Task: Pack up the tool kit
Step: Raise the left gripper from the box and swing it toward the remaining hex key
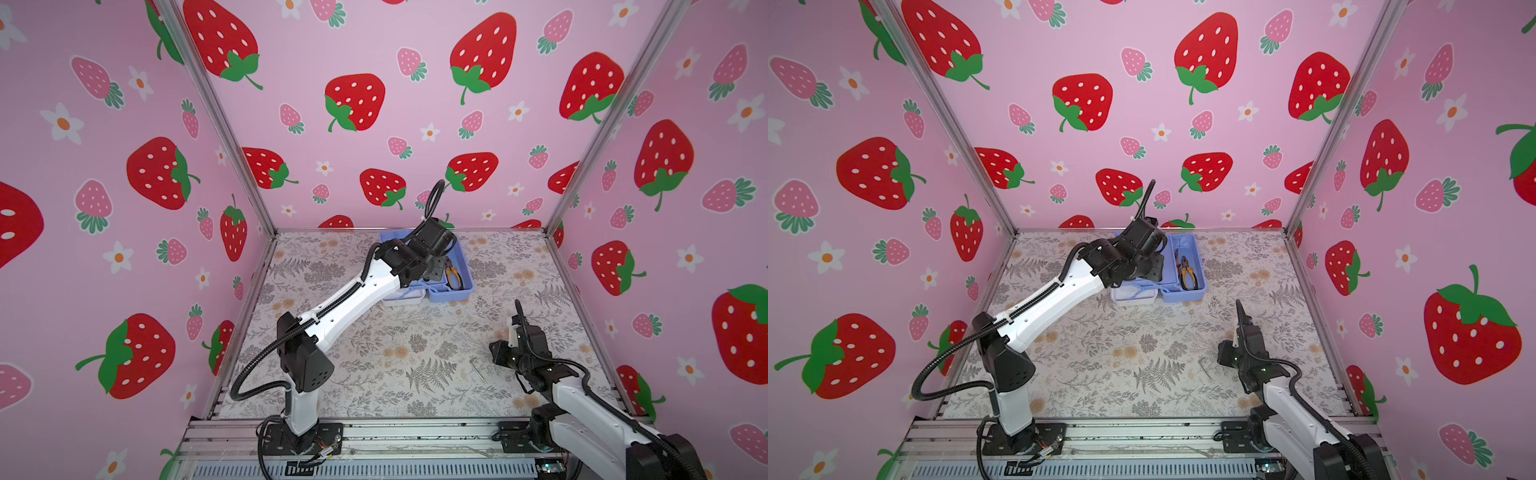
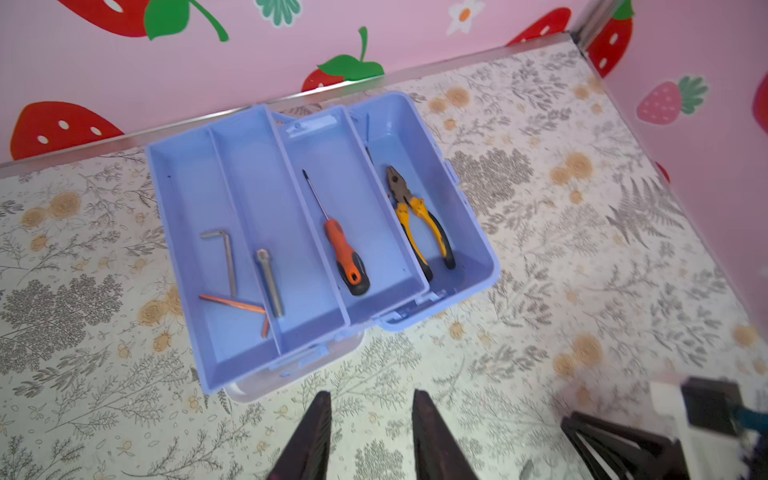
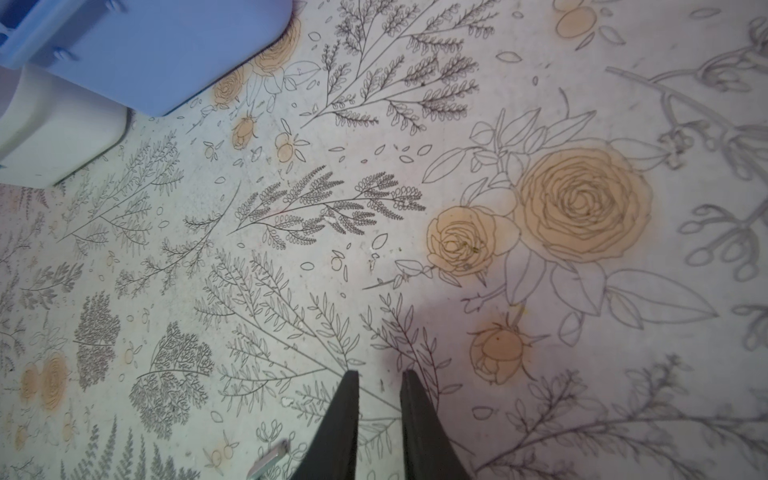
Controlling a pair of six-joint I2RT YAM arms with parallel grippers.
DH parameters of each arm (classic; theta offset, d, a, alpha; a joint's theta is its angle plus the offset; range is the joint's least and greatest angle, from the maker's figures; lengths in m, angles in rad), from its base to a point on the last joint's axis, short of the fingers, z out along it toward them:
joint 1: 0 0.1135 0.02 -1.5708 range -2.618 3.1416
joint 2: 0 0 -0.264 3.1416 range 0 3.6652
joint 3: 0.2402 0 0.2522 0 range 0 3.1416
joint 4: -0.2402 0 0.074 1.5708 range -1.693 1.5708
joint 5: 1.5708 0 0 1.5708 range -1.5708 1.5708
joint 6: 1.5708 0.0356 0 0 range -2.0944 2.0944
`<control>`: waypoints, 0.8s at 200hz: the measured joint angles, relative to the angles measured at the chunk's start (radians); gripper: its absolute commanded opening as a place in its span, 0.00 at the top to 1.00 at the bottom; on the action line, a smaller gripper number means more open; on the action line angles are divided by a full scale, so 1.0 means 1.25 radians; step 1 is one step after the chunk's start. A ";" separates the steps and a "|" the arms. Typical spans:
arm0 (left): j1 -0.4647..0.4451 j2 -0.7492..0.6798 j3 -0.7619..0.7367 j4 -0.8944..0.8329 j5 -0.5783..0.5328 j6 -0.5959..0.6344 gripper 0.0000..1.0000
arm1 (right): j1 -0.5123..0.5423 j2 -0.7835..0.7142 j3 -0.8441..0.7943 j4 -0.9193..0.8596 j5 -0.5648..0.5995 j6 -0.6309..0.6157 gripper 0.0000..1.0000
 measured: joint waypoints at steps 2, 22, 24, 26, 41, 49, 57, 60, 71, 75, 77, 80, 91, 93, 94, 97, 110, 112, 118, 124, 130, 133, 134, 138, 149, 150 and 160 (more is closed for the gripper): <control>-0.004 -0.002 -0.005 0.000 -0.001 0.000 0.64 | 0.000 0.000 0.000 0.000 0.000 0.000 0.78; -0.055 0.000 -0.050 -0.001 -0.024 -0.001 0.64 | 0.000 0.000 0.000 0.000 -0.001 0.000 0.76; -0.060 0.002 -0.055 -0.001 -0.027 -0.001 0.64 | 0.000 0.000 0.000 0.000 -0.002 0.000 0.76; -0.064 0.003 -0.059 -0.001 -0.028 -0.001 0.64 | 0.000 0.000 0.000 0.000 -0.004 0.000 0.76; -0.095 0.021 -0.083 -0.005 -0.033 -0.002 0.64 | 0.000 0.000 0.000 0.000 -0.021 -0.004 0.68; -0.108 0.032 -0.091 -0.007 -0.033 -0.004 0.64 | -0.001 0.000 0.000 0.000 -0.034 -0.007 0.58; -0.120 0.039 -0.100 -0.005 -0.031 -0.007 0.64 | -0.002 0.000 -0.002 0.000 -0.048 -0.004 0.51; -0.124 0.041 -0.103 -0.005 -0.030 -0.008 0.64 | -0.003 0.000 -0.003 0.001 -0.054 -0.005 0.50; -0.136 0.042 -0.119 0.003 -0.022 -0.011 0.64 | -0.004 -0.001 -0.012 0.008 -0.080 -0.005 0.49; -0.140 0.042 -0.126 0.008 -0.019 -0.013 0.64 | -0.004 -0.003 -0.014 0.011 -0.090 -0.007 0.49; -0.142 0.042 -0.129 0.009 -0.015 -0.014 0.64 | -0.004 -0.004 -0.015 0.013 -0.096 -0.006 0.49; -0.146 0.042 -0.134 0.014 -0.013 -0.016 0.64 | -0.004 -0.006 -0.018 0.015 -0.103 -0.006 0.49; -0.157 0.042 -0.150 0.032 -0.001 -0.023 0.64 | -0.004 -0.023 -0.027 0.015 -0.128 -0.004 0.49; -0.159 0.042 -0.153 0.035 0.001 -0.025 0.64 | -0.004 -0.027 -0.029 0.014 -0.131 -0.004 0.49; -0.160 0.042 -0.156 0.038 0.002 -0.026 0.64 | -0.004 -0.030 -0.031 0.014 -0.133 -0.004 0.49; -0.163 0.042 -0.160 0.042 0.004 -0.027 0.64 | -0.004 -0.038 -0.034 0.010 -0.138 -0.003 0.45; -0.178 0.046 -0.174 0.056 0.009 -0.033 0.64 | -0.004 -0.083 -0.046 -0.013 -0.149 0.003 0.44; -0.182 0.049 -0.175 0.057 0.008 -0.033 0.64 | -0.004 -0.093 -0.047 -0.019 -0.150 0.007 0.44; -0.192 0.056 -0.175 0.061 0.008 -0.034 0.64 | -0.004 -0.121 -0.049 -0.036 -0.150 0.009 0.44; -0.202 0.065 -0.175 0.066 0.008 -0.034 0.64 | -0.004 -0.145 -0.049 -0.049 -0.150 0.012 0.44; -0.213 0.075 -0.175 0.071 0.009 -0.034 0.64 | -0.004 -0.174 -0.049 -0.061 -0.149 0.015 0.44; -0.219 0.081 -0.175 0.074 0.009 -0.034 0.64 | -0.004 -0.188 -0.049 -0.066 -0.148 0.017 0.44; -0.220 0.083 -0.175 0.075 0.009 -0.034 0.64 | -0.004 -0.194 -0.049 -0.069 -0.146 0.018 0.44; -0.227 0.091 -0.176 0.078 0.010 -0.034 0.64 | -0.004 -0.212 -0.049 -0.077 -0.145 0.020 0.44; -0.243 0.107 -0.186 0.086 0.017 -0.034 0.65 | -0.004 -0.259 -0.048 -0.104 -0.134 0.028 0.44; -0.244 0.107 -0.187 0.086 0.018 -0.034 0.65 | -0.004 -0.261 -0.047 -0.106 -0.134 0.029 0.44; -0.255 0.115 -0.204 0.095 0.028 -0.033 0.65 | -0.004 -0.301 -0.045 -0.133 -0.120 0.035 0.44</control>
